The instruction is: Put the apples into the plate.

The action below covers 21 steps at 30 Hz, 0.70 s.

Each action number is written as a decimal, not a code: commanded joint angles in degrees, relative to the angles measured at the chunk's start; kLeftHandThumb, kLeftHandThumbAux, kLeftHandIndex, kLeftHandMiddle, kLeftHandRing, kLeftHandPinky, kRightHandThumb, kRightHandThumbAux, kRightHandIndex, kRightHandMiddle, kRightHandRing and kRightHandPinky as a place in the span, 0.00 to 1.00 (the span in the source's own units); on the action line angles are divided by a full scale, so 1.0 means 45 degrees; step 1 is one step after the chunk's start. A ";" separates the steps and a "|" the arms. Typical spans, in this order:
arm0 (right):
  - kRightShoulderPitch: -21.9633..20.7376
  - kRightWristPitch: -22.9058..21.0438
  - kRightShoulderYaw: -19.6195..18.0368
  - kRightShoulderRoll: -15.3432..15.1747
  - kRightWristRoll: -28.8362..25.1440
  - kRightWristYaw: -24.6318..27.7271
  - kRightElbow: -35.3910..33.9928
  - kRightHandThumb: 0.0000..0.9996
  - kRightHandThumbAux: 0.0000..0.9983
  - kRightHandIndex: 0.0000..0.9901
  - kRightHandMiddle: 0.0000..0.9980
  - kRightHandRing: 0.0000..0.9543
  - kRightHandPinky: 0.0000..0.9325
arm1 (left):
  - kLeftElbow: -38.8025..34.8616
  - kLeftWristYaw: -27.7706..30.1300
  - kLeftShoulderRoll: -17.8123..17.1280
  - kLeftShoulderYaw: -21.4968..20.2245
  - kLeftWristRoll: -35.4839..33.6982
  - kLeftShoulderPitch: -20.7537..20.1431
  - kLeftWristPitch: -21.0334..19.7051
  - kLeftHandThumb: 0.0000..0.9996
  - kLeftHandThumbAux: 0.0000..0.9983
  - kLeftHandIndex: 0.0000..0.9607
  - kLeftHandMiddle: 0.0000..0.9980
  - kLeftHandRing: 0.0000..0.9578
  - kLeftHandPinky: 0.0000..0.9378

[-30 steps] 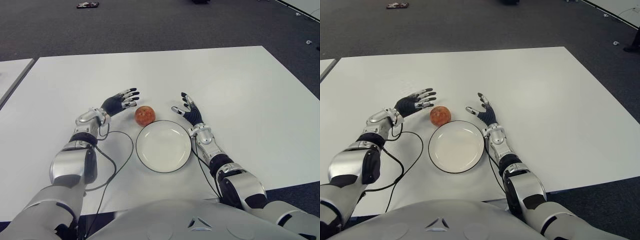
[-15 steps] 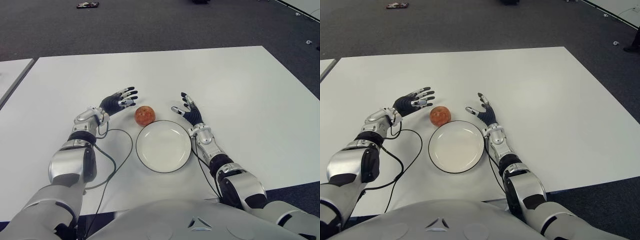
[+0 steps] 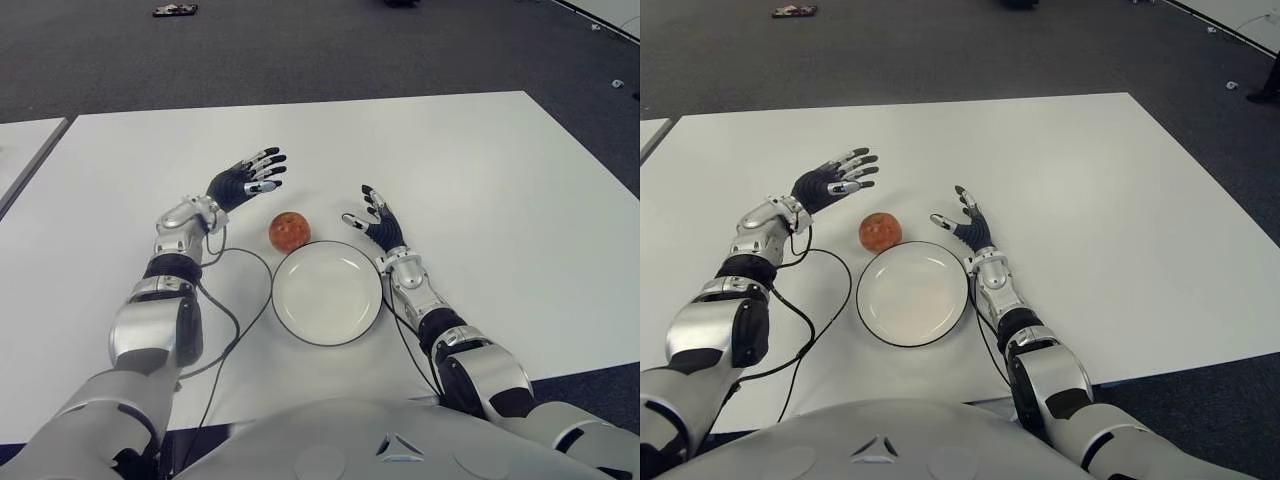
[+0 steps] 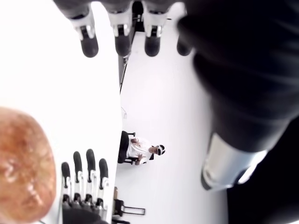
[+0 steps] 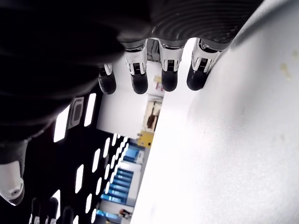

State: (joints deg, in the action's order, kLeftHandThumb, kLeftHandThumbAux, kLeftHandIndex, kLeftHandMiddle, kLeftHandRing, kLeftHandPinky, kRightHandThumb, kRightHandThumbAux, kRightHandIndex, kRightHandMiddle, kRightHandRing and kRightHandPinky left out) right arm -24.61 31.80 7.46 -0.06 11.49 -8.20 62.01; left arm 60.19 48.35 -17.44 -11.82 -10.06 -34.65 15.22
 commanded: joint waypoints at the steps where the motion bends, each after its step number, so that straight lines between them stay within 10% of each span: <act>1: 0.0349 -0.0670 0.0125 0.0189 0.0119 0.0218 0.0416 0.06 0.54 0.00 0.00 0.00 0.00 | -0.0490 -0.0957 0.0371 0.0690 0.0741 0.0687 0.0995 0.00 0.07 0.00 0.00 0.00 0.00; 21: 0.0423 -0.0501 0.0021 0.0186 -0.0005 0.0174 0.0389 0.07 0.54 0.00 0.00 0.00 0.00 | 0.0135 -0.2405 0.0090 0.2099 0.2284 0.0895 0.4044 0.00 0.15 0.00 0.00 0.00 0.00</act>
State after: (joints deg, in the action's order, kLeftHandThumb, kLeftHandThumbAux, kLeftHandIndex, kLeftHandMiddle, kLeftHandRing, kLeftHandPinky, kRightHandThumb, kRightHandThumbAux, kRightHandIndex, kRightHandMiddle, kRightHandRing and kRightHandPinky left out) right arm -24.67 31.78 7.41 -0.02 11.36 -8.39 61.94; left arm 59.56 38.26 -16.48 -3.15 -0.84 -30.55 31.87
